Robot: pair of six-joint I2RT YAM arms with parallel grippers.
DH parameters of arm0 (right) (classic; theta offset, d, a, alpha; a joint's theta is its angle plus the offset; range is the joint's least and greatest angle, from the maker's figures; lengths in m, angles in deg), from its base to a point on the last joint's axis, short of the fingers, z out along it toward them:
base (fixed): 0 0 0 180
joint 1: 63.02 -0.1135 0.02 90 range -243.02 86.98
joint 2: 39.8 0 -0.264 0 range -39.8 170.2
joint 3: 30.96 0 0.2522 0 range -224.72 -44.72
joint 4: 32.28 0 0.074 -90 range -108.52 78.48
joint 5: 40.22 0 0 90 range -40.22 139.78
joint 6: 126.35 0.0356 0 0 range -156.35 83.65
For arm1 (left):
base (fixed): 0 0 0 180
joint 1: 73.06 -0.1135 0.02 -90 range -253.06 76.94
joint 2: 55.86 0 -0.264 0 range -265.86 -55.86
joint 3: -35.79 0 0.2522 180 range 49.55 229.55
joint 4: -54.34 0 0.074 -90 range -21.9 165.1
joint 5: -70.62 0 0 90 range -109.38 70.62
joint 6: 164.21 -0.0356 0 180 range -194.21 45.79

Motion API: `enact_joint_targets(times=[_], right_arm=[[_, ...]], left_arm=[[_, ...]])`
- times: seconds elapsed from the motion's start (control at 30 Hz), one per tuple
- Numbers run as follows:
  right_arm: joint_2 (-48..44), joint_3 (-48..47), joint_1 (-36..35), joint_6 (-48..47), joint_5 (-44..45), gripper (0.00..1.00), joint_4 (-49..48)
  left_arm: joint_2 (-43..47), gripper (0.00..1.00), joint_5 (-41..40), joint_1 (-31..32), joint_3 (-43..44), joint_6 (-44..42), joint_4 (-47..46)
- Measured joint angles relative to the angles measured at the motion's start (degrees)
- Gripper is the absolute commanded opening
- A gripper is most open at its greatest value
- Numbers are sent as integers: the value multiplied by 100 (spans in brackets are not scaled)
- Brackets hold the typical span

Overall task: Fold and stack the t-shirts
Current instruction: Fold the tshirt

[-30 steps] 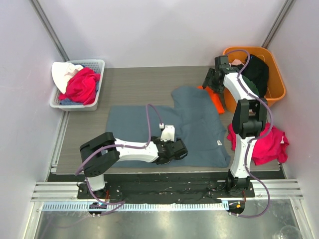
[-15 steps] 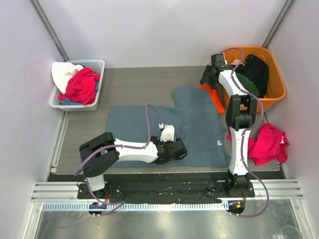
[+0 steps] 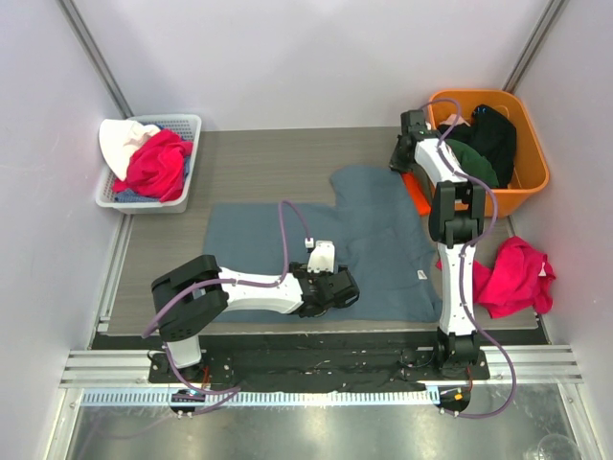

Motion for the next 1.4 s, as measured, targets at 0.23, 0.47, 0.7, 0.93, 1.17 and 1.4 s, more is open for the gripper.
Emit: enact_joint_targets(times=[0.23,0.47,0.7,0.93,1.17,1.4], right_arm=[[94,-85,0,116,-37,1,-201],[468,-490,-24,538,131,1,-844],[868,-835,-90,1058,437,1,-1657],[1062,-905,-179,1587,981,1,-2238],[1252,-916,-238,2000,1567,1,-2872],[1517,-1001,-284,2365,2013,1,-3674]], left_arm=[[0,100,-2,0,0,2,2],[0,100,-9,0,0,13,4],[0,100,-15,-2,0,35,7],[0,100,-15,-11,0,68,11],[44,100,-15,-31,-50,162,-26],[61,100,-11,-72,-81,177,-59]])
